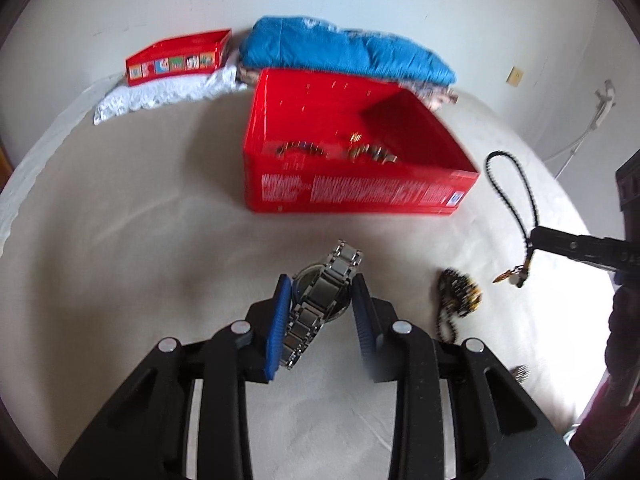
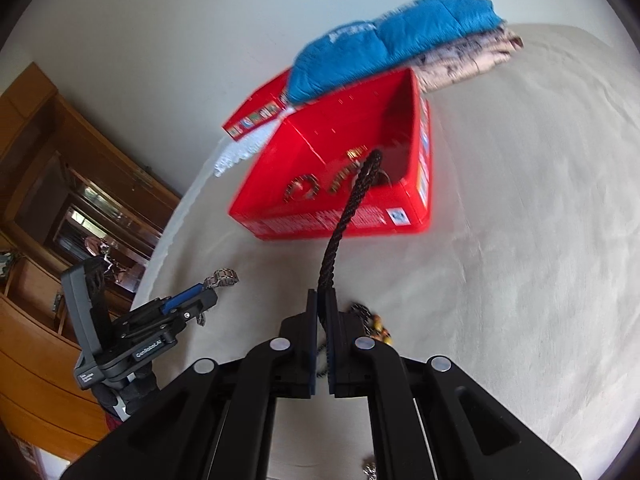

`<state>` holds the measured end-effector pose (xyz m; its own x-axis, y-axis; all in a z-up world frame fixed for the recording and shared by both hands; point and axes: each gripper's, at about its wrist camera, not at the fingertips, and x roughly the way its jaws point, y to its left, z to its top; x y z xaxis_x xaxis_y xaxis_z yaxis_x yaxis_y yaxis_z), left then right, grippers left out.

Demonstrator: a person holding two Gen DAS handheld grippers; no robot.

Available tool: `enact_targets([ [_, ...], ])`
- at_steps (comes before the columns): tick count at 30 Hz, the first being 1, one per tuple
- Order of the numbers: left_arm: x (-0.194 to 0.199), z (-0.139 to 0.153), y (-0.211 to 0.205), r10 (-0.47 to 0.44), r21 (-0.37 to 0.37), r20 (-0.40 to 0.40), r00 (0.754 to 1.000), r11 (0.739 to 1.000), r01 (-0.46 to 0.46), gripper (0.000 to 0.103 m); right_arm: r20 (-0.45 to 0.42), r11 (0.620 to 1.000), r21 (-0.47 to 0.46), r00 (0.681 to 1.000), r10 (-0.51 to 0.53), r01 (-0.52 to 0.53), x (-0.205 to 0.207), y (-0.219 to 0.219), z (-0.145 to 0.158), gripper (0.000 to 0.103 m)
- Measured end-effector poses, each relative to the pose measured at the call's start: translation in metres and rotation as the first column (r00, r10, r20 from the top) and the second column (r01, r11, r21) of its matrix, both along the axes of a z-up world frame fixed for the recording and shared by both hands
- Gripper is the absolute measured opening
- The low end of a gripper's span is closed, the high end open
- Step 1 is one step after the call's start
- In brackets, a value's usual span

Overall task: Organize jewelry
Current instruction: 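Grasp the silver link watch with the left tool while the right tool holds the necklace, then carry the watch and necklace into the red box and open both tools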

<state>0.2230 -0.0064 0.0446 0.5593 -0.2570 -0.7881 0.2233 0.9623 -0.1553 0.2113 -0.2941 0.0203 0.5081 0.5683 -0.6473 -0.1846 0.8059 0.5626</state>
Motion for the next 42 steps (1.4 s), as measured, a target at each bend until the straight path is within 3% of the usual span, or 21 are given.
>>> enact_targets([
  [8, 0.029, 0.042, -0.013, 0.016, 0.003, 0.084, 0.996, 1.0, -0.016, 0.03, 0.075, 0.999, 0.037, 0.997, 0.007, -0.01, 0.025, 0.006, 0.036, 0.003],
  [14, 0.078, 0.061, -0.029, 0.032, -0.034, 0.119, 0.992, 0.999, -0.028, 0.03, 0.097, 0.999, 0.045, 0.995, -0.001, -0.004, 0.069, 0.019, 0.053, 0.003],
  [18, 0.118, 0.05, -0.043, 0.032, -0.042, 0.093, 0.995, 0.999, -0.028, 0.03, 0.06, 0.999, 0.039, 0.998, -0.01, 0.007, 0.111, 0.033, 0.044, 0.003],
  [26, 0.182, -0.002, -0.056, 0.041, -0.031, -0.022, 0.999, 0.999, -0.042, 0.03, -0.02, 0.999, -0.041, 0.999, -0.025, 0.024, 0.172, 0.055, -0.002, 0.003],
  [30, 0.192, -0.018, -0.056, 0.04, -0.016, -0.061, 0.997, 0.999, -0.041, 0.031, -0.037, 0.997, -0.064, 0.999, -0.033, 0.031, 0.184, 0.059, -0.017, 0.012],
  [32, 0.191, -0.018, -0.055, 0.044, -0.006, -0.047, 0.998, 0.999, -0.044, 0.036, -0.032, 0.996, -0.08, 0.999, -0.034, 0.031, 0.184, 0.059, -0.019, 0.017],
  [34, 0.19, -0.013, -0.052, 0.055, 0.004, -0.017, 0.998, 0.998, -0.055, 0.052, -0.028, 0.996, -0.082, 0.999, -0.039, 0.036, 0.182, 0.057, -0.019, 0.017],
  [37, 0.18, 0.005, -0.045, 0.068, -0.006, 0.04, 0.997, 0.998, -0.068, 0.058, -0.009, 0.997, -0.059, 0.999, -0.042, 0.041, 0.174, 0.05, -0.009, 0.019],
  [41, 0.163, 0.027, -0.04, 0.088, 0.002, 0.097, 0.991, 0.996, -0.088, 0.067, 0.048, 0.993, -0.088, 0.996, -0.073, 0.077, 0.156, 0.046, 0.01, 0.04],
  [42, 0.157, 0.033, -0.042, 0.086, 0.011, 0.111, 0.99, 0.996, -0.088, 0.074, 0.065, 0.991, -0.101, 0.995, -0.082, 0.088, 0.15, 0.046, 0.016, 0.044],
])
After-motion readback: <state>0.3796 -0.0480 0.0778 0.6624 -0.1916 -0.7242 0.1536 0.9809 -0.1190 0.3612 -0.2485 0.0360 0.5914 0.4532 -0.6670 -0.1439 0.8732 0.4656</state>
